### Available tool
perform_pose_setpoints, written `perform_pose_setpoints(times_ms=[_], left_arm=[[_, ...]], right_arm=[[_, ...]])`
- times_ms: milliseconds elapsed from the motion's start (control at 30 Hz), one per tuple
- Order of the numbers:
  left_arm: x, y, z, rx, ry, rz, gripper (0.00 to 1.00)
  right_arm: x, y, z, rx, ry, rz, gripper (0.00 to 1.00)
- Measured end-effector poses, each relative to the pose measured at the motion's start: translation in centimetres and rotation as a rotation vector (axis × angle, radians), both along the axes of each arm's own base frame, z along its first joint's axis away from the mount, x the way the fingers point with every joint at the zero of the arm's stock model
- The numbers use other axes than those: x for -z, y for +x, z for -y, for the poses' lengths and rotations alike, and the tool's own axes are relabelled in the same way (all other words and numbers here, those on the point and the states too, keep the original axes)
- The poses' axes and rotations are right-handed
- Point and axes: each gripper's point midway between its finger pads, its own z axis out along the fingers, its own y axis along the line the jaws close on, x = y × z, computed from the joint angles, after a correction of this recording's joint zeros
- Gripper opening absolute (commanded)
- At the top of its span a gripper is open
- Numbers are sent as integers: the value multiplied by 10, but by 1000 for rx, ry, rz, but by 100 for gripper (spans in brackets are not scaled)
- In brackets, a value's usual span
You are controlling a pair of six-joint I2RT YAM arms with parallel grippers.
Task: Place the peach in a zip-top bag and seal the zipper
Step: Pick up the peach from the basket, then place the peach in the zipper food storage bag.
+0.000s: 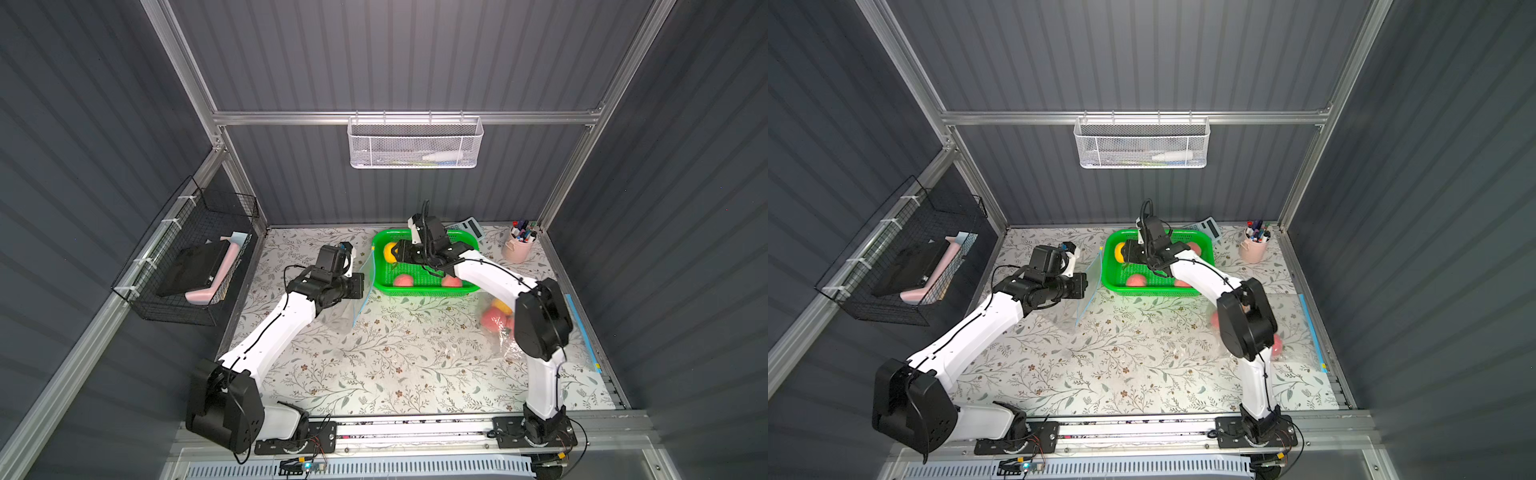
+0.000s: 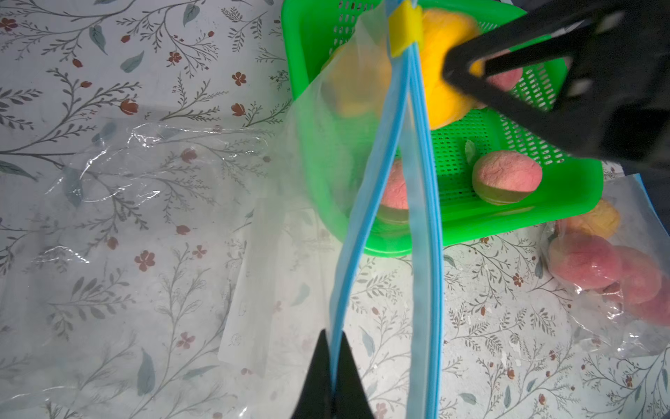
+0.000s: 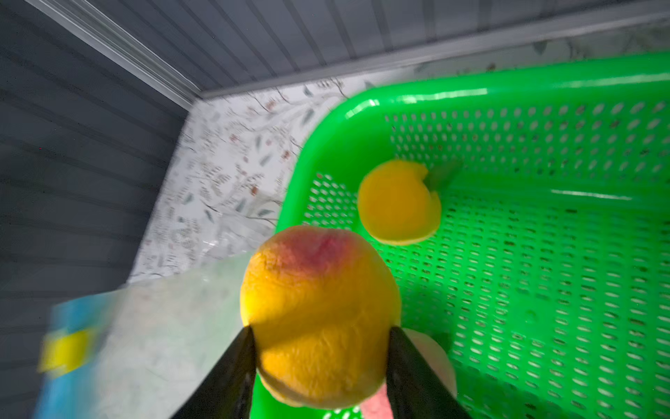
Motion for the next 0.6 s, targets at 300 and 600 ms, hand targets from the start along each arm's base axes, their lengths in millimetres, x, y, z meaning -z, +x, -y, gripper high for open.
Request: perform_pose_setpoints(times_ms=[300,600], left_arm=[[7,1,7,10,-29,-35,0],[0,5,11,3,-61,-36,0]], right_arm=[[-67,-70,4,-143,258,80,53],[-81,-112,-13,-254,394,70,53]])
